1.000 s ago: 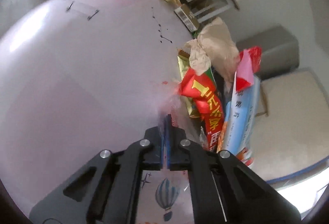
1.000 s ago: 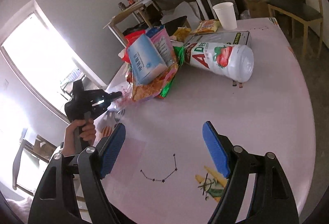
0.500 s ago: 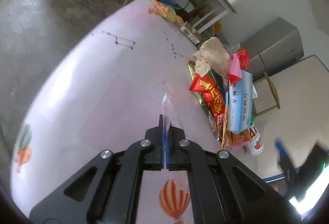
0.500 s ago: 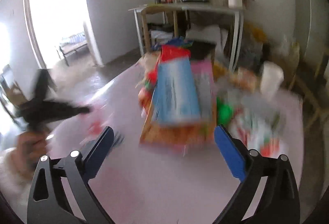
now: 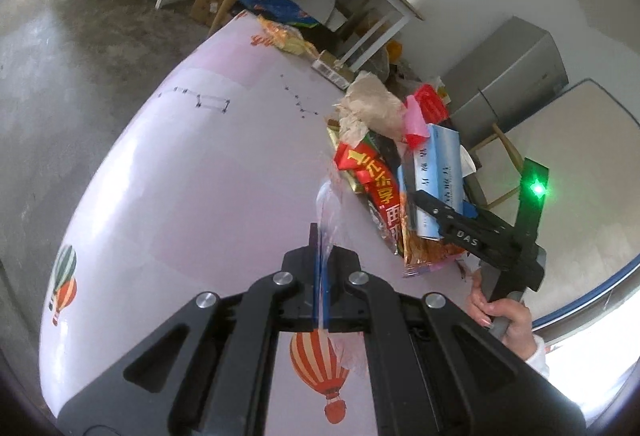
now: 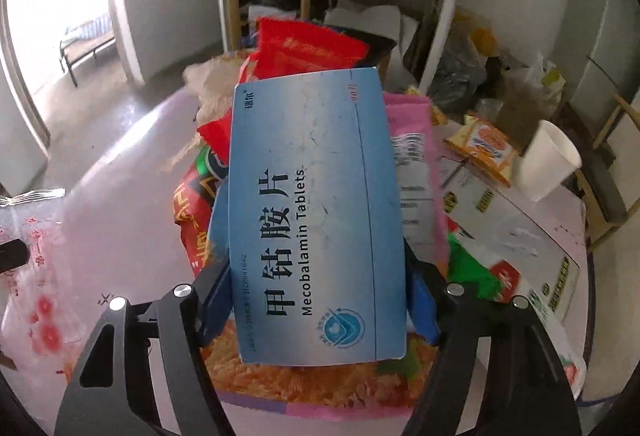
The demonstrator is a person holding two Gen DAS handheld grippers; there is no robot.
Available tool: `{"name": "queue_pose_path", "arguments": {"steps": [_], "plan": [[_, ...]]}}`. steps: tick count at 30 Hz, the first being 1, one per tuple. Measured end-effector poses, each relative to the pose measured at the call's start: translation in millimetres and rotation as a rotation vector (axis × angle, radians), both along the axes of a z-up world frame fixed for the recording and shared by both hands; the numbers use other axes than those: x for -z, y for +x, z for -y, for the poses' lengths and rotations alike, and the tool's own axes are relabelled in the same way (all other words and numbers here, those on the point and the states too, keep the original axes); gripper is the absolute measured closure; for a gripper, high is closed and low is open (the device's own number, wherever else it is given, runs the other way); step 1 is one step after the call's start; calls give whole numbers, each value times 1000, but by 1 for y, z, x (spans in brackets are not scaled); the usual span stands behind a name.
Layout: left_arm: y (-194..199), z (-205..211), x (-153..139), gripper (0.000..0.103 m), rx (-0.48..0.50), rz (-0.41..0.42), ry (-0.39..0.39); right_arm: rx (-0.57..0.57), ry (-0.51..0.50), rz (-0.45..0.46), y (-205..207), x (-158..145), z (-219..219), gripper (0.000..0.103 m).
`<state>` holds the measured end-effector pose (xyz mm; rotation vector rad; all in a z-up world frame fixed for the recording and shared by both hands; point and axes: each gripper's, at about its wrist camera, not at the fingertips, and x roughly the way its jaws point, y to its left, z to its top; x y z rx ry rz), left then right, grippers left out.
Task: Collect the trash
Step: 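Grasp the blue Mecobalamin tablets box with the right gripper while the left holds the bag, then release the box into the blue basket with the right gripper while the left drops the bag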
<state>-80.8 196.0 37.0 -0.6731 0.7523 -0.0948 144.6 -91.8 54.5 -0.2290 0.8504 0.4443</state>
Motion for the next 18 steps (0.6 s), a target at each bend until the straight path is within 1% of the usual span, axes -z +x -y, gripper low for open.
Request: {"name": "queue_pose_path", "arguments": {"steps": [2,4,5,8,11,14,16,17,18], "plan": [[-2,6,-5,103,10,15,2,17,27,-5,-6,-6,10,33],[-5,13,-10,103,21,23,-1,21,93,-39,-11,-14,27,33],[-7,18,-14,103,28,28,12,18,121,-49,-16,-21,36,33],[-15,33,-27,103,43,48,38,25,144,-25,-32,-37,57,33],[-30,58,-48,103,85,81,62,27,210,-2,-59,-57,91,33],[-46,86,-65,103,149,105,70,27,296,17,-99,-75,134,33],[-64,120,-76,103,240,124,77,23,352,32,-143,-84,174,33],[-71,132,-78,103,274,131,81,18,376,42,-166,-86,193,33],[-82,154,-81,103,330,141,89,19,388,50,-187,-86,212,33]]}}
